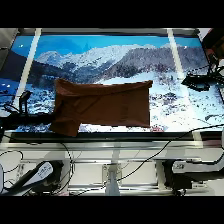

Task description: Fold the clothes and pants, and hang the long-sleeved shirts on hangers.

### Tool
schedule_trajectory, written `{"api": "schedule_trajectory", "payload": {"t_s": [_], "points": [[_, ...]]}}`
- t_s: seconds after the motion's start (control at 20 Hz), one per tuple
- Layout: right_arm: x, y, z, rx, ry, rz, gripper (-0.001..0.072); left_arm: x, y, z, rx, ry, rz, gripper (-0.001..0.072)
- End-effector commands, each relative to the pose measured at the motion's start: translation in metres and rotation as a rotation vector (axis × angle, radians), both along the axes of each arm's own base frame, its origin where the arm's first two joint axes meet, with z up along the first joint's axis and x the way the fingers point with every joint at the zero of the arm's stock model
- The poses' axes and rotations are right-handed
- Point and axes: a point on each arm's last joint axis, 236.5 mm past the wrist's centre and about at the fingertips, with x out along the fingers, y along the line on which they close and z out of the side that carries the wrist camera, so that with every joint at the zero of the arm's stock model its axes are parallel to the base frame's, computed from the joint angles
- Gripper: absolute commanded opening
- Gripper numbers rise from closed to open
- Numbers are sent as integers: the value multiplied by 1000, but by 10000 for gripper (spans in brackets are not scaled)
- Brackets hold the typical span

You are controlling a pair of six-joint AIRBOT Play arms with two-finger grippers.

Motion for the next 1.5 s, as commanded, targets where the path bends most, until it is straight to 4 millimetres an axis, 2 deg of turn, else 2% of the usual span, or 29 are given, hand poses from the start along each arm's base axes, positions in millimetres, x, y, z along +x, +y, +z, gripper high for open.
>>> {"api": "schedule_trajectory", "payload": {"t_s": [0.0,0.15,0.2,0.3,0.35,0.4,0.45,0.5,0.55,0.6,0.7,0.8,0.9,1.0,1.05,1.1,1.2,1.3,1.35,1.45], "points": [[0,0,0,0,1,0,470,3,2,-12,6,16,3,521],[-1,1,0,3,6,2,469,7,7,-19,16,14,19,512],[-4,1,-1,4,17,6,449,9,9,-19,23,8,25,481],[-17,-3,-10,-24,74,24,450,13,8,-18,11,-4,41,452],[-29,-6,-17,-41,123,36,436,14,7,-18,1,-8,47,328],[-41,-8,-22,-52,175,51,319,15,7,-17,0,-9,49,211],[-54,-4,-28,-43,224,73,143,15,7,-18,3,-10,50,180],[-67,4,-32,-22,271,122,19,16,9,-17,8,-15,53,179],[-80,12,-35,5,317,159,11,17,9,-17,10,-17,56,131],[-88,20,-36,36,346,189,11,18,10,-18,13,-19,57,12],[-95,37,-29,106,365,206,11,18,9,-17,9,-21,59,16],[-95,48,-11,136,323,209,11,18,9,-16,8,-21,58,15],[-85,52,26,100,183,196,11,17,8,-14,7,-24,54,15],[-93,59,52,52,50,197,10,16,5,-10,0,-28,49,15],[-106,69,50,63,19,198,10,20,2,-5,-17,-45,62,15],[-123,86,38,107,17,207,10,25,-2,1,-40,-65,77,15],[-161,138,4,287,50,229,9,27,-10,7,-86,-75,87,15],[-186,172,-22,438,108,203,12,21,-20,9,-128,-53,66,14],[-193,180,-31,490,134,173,46,17,-24,10,-142,-41,55,14],[-197,183,-45,523,166,102,433,16,-27,12,-152,-34,57,14]]}}
